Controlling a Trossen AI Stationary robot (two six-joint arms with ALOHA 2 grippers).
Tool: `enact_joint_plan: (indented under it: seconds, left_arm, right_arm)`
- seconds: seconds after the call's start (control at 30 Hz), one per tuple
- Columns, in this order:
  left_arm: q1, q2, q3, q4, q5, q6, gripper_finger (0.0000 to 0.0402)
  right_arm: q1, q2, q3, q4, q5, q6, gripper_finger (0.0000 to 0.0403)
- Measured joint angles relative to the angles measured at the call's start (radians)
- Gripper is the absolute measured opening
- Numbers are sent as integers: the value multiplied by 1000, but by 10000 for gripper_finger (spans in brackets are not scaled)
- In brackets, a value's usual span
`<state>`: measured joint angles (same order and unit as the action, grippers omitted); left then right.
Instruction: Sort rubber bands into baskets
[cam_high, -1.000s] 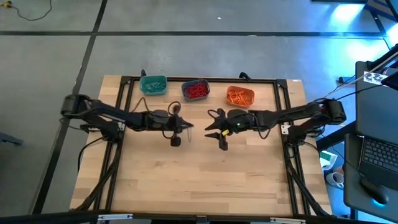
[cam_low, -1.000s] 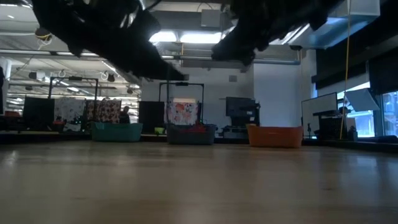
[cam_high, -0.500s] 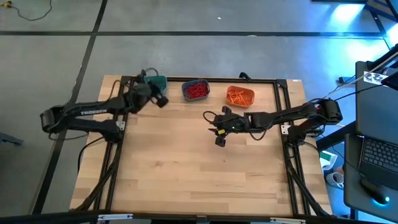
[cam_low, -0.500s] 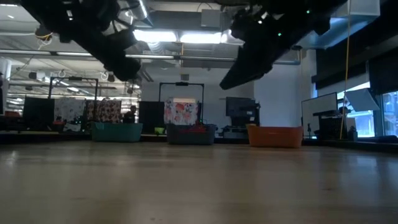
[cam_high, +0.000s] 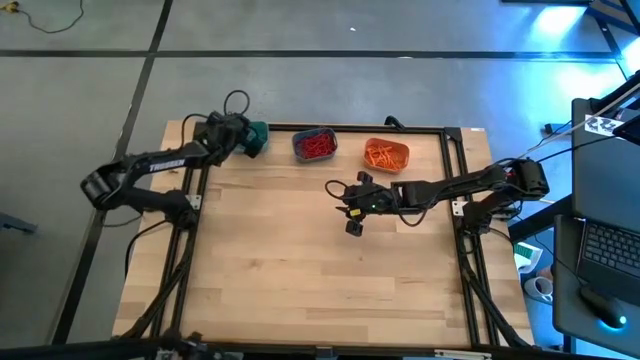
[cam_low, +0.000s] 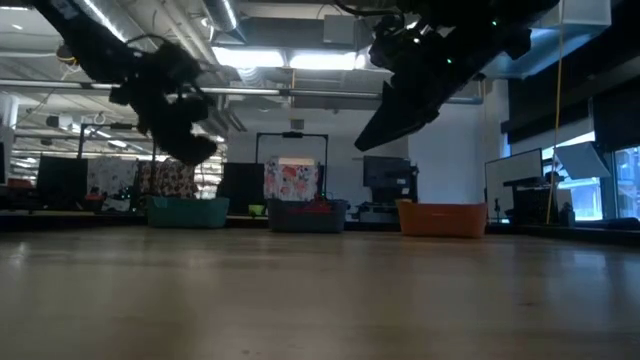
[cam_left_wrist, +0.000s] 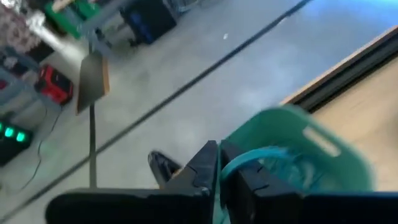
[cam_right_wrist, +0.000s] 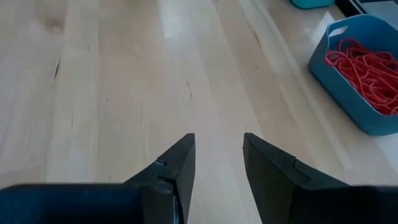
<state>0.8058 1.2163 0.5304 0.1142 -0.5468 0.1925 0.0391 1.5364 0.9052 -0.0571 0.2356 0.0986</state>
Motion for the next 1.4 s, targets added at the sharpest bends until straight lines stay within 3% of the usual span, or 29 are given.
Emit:
enact_joint_plan:
  seconds: [0.17, 0.33, 0.53, 0.77, 1.0, 1.17, 1.3, 1.4]
  left_arm:
    - [29, 66, 1, -50, -1, -64, 66]
    - [17, 58, 64, -306, 8, -148, 117]
    - [-27, 32, 161, -541, 7, -229, 136]
    - [-6, 21, 172, -450, 6, -203, 132]
    - [38, 24, 172, -533, 173, -225, 152]
    - [-15, 11, 171, -659, 187, -244, 156]
    - [-84, -23, 171, -625, 190, -228, 153]
    - [-150, -76, 144, -535, 269, -174, 151]
  right_arm:
    - [0, 0, 0, -1, 0, 0, 136]
    - [0, 0, 0, 0, 0, 0, 136]
    - [0, 0, 0, 2, 0, 0, 136]
    - [0, 0, 0, 2, 0, 0, 136]
    - [0, 0, 0, 2, 0, 0, 136]
    - [0, 0, 0, 2, 0, 0, 136]
    - [0, 0, 0, 3, 0, 0, 136]
    - [0, 0, 0, 3, 0, 0, 135]
